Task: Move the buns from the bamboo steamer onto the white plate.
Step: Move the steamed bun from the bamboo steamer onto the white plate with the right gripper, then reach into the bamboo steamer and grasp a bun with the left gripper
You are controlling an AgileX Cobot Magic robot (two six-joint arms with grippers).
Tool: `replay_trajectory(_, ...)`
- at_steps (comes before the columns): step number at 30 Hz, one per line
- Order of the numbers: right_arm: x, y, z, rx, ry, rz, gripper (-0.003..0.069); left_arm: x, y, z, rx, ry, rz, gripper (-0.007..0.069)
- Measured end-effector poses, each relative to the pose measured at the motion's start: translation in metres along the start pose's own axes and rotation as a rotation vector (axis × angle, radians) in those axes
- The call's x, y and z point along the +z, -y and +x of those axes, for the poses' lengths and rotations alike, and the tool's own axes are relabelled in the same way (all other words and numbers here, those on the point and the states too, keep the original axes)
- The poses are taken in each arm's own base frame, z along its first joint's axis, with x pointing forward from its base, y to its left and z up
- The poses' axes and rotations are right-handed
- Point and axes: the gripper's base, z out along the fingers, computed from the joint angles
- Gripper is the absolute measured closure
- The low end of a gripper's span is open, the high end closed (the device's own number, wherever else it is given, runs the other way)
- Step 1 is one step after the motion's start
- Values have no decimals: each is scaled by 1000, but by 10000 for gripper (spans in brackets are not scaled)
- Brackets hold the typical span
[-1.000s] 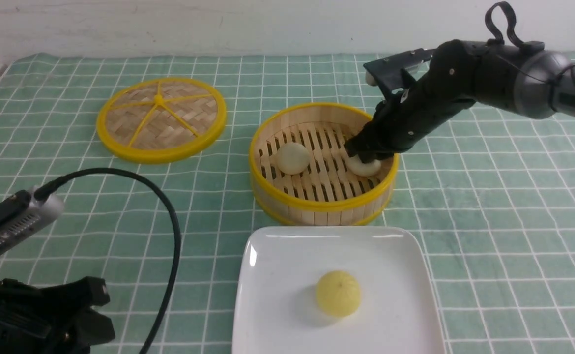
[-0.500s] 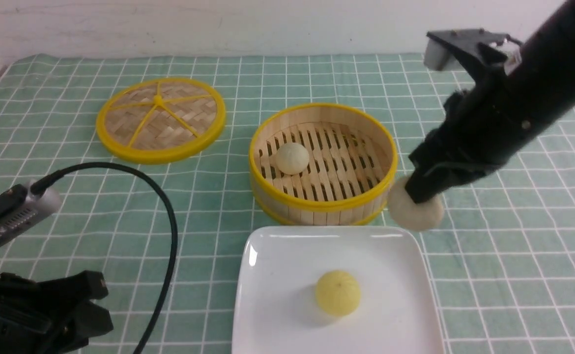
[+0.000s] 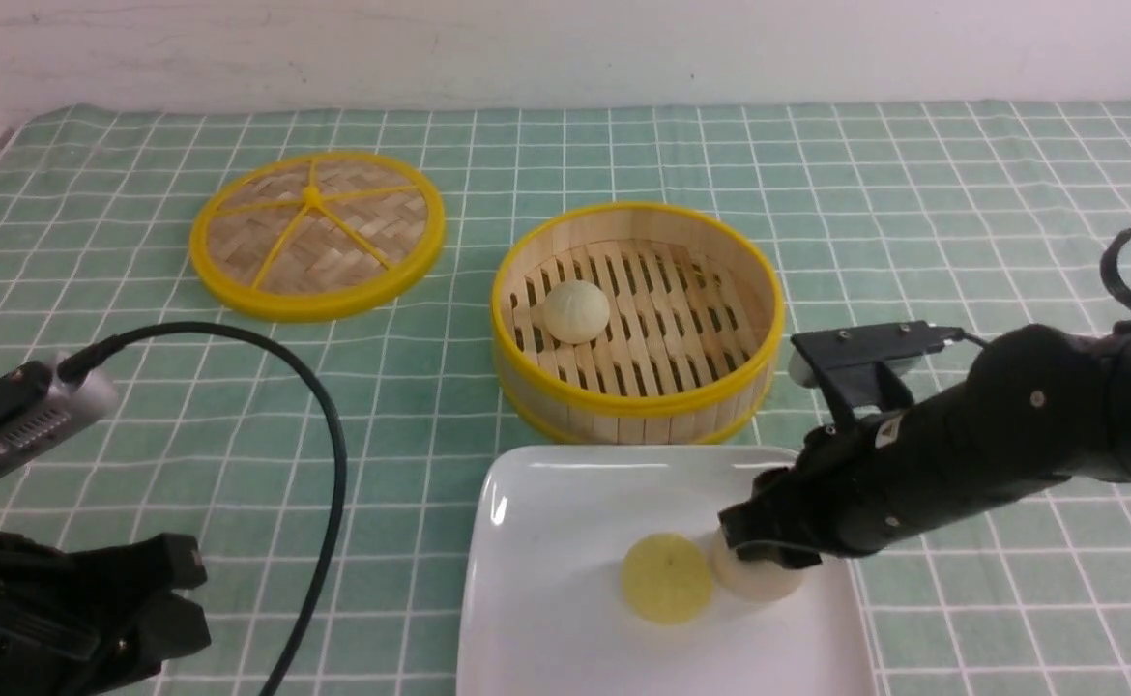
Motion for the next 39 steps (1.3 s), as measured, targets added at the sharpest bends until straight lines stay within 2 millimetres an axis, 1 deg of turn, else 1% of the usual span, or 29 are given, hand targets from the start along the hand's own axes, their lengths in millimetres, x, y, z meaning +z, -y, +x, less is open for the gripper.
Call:
replay_trajectory(2, -11, 2, -6, 6, -10, -13, 279, 0, 0, 0, 0, 4, 1, 374)
replay_trajectory(3, -23, 3, -13, -4, -13, -19, 256, 0, 0, -1, 0, 10, 2, 374)
replay_trajectory(4, -28, 6, -15, -4, -22, -21, 244, 0, 0, -2, 0, 17, 3, 374)
replay_trajectory(5, -45, 7, -23, -26, -6, -22, 229, 0, 0, -2, 0, 27, 5, 374)
replay_trajectory(6, -55, 8, -27, -35, -2, -20, 225, 0, 1, -3, 0, 34, 6, 374)
replay_trajectory(8, -96, 16, -38, -64, 12, -1, 229, 0, 1, -6, 0, 63, 11, 379)
replay_trajectory(9, -110, 17, -39, -73, 25, 6, 236, 0, 1, -7, 1, 72, 13, 384)
replay_trajectory(10, -129, 20, -40, -86, 36, 25, 261, 0, 1, -7, 4, 79, 14, 391)
replay_trajectory(11, -144, 22, -39, -91, 41, 40, 279, 0, 1, -8, 9, 85, 14, 402)
replay_trajectory(12, -160, 25, -35, -95, 47, 61, 315, 1, 1, -9, 13, 88, 13, 413)
replay_trajectory(14, -187, 31, -24, -98, 56, 103, 410, 3, 3, -14, 32, 82, 7, 454)
replay_trajectory(16, -205, 35, -13, -95, 68, 138, 485, 4, 6, -20, 47, 76, 5, 491)
replay_trajectory(17, -222, 39, 2, -88, 90, 180, 572, 4, 12, -31, 57, 63, 4, 544)
replay_trajectory(18, -226, 40, 8, -85, 96, 193, 613, 3, 16, -37, 62, 59, 7, 571)
replay_trajectory(19, -229, 41, 12, -80, 99, 202, 629, 3, 19, -42, 65, 49, 7, 587)
replay_trajectory(20, -236, 42, 26, -75, 118, 221, 664, 6, 27, -55, 85, 18, 7, 610)
replay_trajectory(24, -230, 45, 62, -63, 134, 237, 672, 18, 58, -90, 195, -44, 39, 623)
replay_trajectory(26, -225, 46, 72, -57, 144, 237, 672, 26, 73, -101, 238, -62, 62, 623)
replay_trajectory(27, -219, 48, 81, -53, 147, 240, 672, 37, 93, -112, 289, -85, 92, 623)
replay_trajectory(28, -216, 50, 85, -51, 148, 241, 672, 41, 102, -117, 312, -87, 108, 623)
replay_trajectory(29, -212, 51, 90, -47, 146, 243, 672, 53, 117, -119, 356, -113, 125, 623)
replay_trajectory(33, -202, 55, 97, -39, 137, 247, 669, 87, 169, -125, 482, -155, 180, 619)
replay_trajectory(34, -200, 56, 98, -38, 139, 248, 669, 95, 179, -126, 498, -161, 189, 613)
replay_trajectory(35, -200, 57, 97, -37, 147, 250, 668, 105, 193, -126, 516, -167, 197, 601)
replay_trajectory(36, -200, 57, 97, -37, 153, 252, 667, 111, 199, -126, 524, -167, 197, 590)
replay_trajectory(37, -200, 57, 96, -37, 163, 253, 667, 122, 209, -127, 538, -169, 194, 573)
replay_trajectory(38, -200, 57, 96, -36, 169, 251, 667, 129, 215, -127, 554, -165, 185, 551)
replay_trajectory(39, -200, 56, 95, -32, 176, 246, 667, 142, 225, -128, 576, -159, 169, 526)
